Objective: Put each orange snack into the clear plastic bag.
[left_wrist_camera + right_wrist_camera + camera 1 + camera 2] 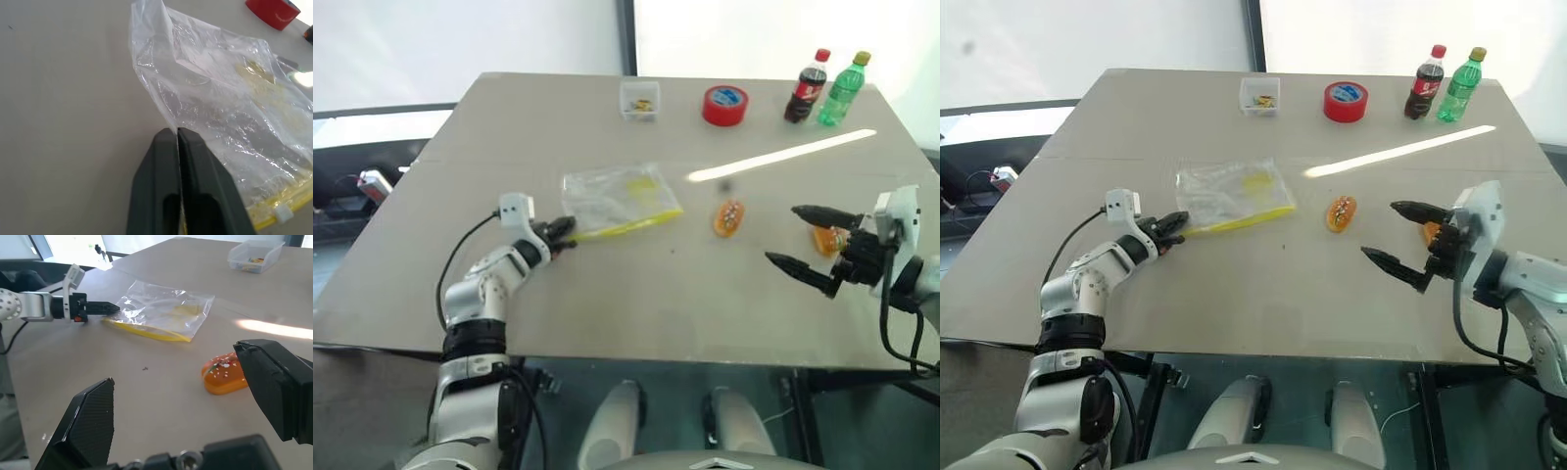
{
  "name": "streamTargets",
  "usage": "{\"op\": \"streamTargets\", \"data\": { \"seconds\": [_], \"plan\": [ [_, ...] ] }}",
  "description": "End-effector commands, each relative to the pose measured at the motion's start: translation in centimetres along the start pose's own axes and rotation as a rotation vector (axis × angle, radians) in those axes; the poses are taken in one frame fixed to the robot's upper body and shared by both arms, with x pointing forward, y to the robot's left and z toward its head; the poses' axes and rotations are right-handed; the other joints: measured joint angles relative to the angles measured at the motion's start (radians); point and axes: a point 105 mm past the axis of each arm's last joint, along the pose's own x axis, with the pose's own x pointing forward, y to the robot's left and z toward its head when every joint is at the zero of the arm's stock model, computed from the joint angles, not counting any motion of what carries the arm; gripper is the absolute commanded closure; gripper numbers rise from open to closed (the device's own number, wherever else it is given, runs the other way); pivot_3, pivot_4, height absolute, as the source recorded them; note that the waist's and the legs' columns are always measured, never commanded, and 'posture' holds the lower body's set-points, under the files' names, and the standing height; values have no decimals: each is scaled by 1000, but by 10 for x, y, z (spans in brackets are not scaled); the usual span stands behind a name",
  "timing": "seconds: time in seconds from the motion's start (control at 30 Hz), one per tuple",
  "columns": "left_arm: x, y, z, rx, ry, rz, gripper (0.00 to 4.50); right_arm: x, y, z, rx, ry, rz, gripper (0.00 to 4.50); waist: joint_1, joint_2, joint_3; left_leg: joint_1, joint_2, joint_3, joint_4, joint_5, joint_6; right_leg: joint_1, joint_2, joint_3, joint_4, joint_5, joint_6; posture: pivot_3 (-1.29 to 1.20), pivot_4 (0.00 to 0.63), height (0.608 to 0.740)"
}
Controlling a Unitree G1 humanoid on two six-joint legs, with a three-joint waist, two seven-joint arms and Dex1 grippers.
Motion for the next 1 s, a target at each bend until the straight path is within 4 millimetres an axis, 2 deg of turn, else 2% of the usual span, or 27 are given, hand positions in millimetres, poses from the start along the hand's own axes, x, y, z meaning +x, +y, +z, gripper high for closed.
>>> {"op": "streamTargets", "data": {
  "seconds": [0.03, 0.17, 0.27, 0.37, 0.43, 0.63, 0.73, 0.83, 0.87, 0.9, 1.0],
  "plan": [
    [-2, -32, -28, -115, 124, -139, 4472, 12, -2, -2, -103, 13, -47, 0, -1, 0, 0, 0, 0, 0, 0, 0, 0, 0, 0, 0, 0, 0, 0, 0, 150, 740],
    [-14, -60, -18, -265, 141, -255, 4472, 38, 4, -17, -249, 65, -61, 0, -7, -2, 1, 0, 0, 0, 0, 0, 0, -1, 1, 0, 0, 0, 0, 0, 150, 740],
    [-22, -75, -6, -317, 150, -278, 4472, 59, 14, -30, -476, 111, 3, 0, -14, -3, 2, -1, 1, -1, 0, 0, -1, -1, 1, -1, 0, -1, 1, 0, 150, 740],
    [-28, -84, 4, -376, 133, -295, 4472, 83, 26, -40, -552, 98, 55, 0, -26, -7, 3, -1, 1, -2, 0, 1, -1, -1, 1, -1, 0, -1, 1, 0, 150, 740],
    [-33, -89, 2, -381, 155, -298, 4472, 99, 32, -46, -614, 94, 91, 0, -34, -7, 4, 0, 1, -2, 0, 1, -2, -1, 2, -2, 1, 0, 0, 0, 150, 740],
    [-43, -92, -11, -367, 224, -280, 4472, 140, 15, -45, -672, 71, 8, 0, -41, -8, 4, 0, 1, -3, -1, 4, -7, -2, 2, -2, 3, 0, -1, 0, 150, 740],
    [-44, -89, -10, -370, 225, -269, 4500, 147, 8, -46, -699, 80, -4, 724, -33, -9, 4, 0, 1, -6, -1, 5, -8, -1, 3, -4, 3, 1, -1, 0, 150, 740],
    [-46, -87, -9, -378, 229, -274, 4500, 148, 6, -46, -715, 77, 5, 1764, -31, -9, 4, 0, 1, -6, -1, 5, -8, -2, 3, -4, 3, 1, -1, 0, 150, 740],
    [-47, -87, -9, -378, 232, -275, 4500, 149, 6, -46, -713, 72, 8, 2397, -31, -9, 4, 0, 1, -6, -1, 5, -8, -1, 3, -4, 3, 1, -2, 0, 150, 740],
    [-47, -86, -9, -374, 238, -274, 4500, 150, 7, -46, -710, 66, 10, 2687, -31, -9, 4, 0, 1, -6, -1, 5, -8, -1, 3, -4, 3, 1, -2, 0, 150, 740],
    [-47, -83, -10, -355, 248, -263, 4500, 152, 11, -46, -704, 59, 20, 3950, -32, -9, 4, 0, 1, -6, -2, 5, -9, -2, 3, -4, 3, 1, -2, 0, 150, 740]
  ]
}}
